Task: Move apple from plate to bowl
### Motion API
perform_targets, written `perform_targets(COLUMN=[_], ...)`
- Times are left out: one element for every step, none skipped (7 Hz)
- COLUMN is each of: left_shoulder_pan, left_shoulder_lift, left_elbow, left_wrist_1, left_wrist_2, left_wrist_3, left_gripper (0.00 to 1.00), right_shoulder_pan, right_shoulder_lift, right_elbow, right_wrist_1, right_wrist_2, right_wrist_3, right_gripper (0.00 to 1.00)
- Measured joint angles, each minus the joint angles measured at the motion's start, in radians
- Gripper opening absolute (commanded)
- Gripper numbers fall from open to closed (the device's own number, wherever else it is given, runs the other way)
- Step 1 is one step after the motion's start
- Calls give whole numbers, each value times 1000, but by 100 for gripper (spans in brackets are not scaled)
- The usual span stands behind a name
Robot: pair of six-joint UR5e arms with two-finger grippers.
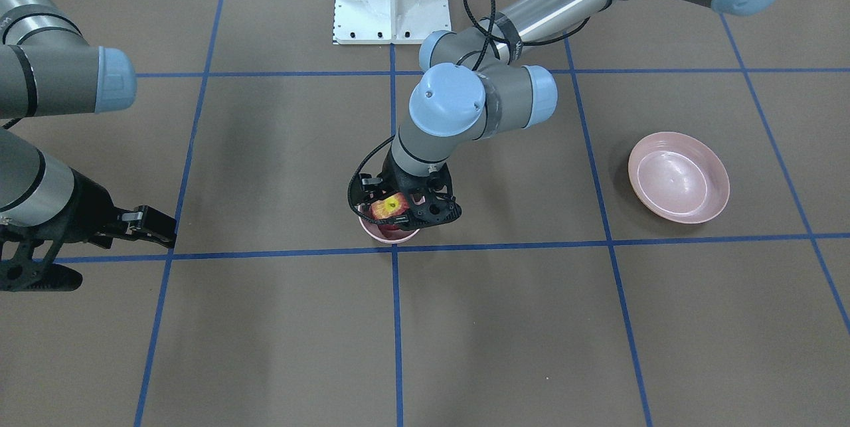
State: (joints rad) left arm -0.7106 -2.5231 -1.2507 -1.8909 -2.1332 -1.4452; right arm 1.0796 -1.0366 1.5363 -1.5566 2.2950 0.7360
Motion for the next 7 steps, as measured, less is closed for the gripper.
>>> perform_targets(left_shoulder_pan=[-38, -81, -130, -190, -264, -360, -454], left_shoulder_lift=[39, 112, 221, 344, 448, 541, 623], left_elbow=[-91, -218, -367, -490, -557, -580, -578], left_wrist_1=[82, 179, 259, 307, 328, 336, 340], left_wrist_2=[-4, -3, -3, -9, -36, -94, -141], left_wrist_3=[31, 95, 190, 310, 442, 601, 776], left_gripper=[99, 99, 99, 99, 99, 99, 99], right_shoulder_pan=[1, -1, -4, -1, 11, 38, 77], right_shoulder_lift=[-33, -73, -102, -128, -152, -168, -187], right_elbow=[3, -2, -11, -19, -23, -23, -24], right_wrist_1=[51, 107, 145, 161, 168, 168, 163], right_wrist_2=[-38, -81, -129, -173, -191, -187, -168], right_wrist_3=[-11, -19, -26, -32, -38, -62, -127], right_gripper=[100, 100, 100, 100, 100, 100, 100])
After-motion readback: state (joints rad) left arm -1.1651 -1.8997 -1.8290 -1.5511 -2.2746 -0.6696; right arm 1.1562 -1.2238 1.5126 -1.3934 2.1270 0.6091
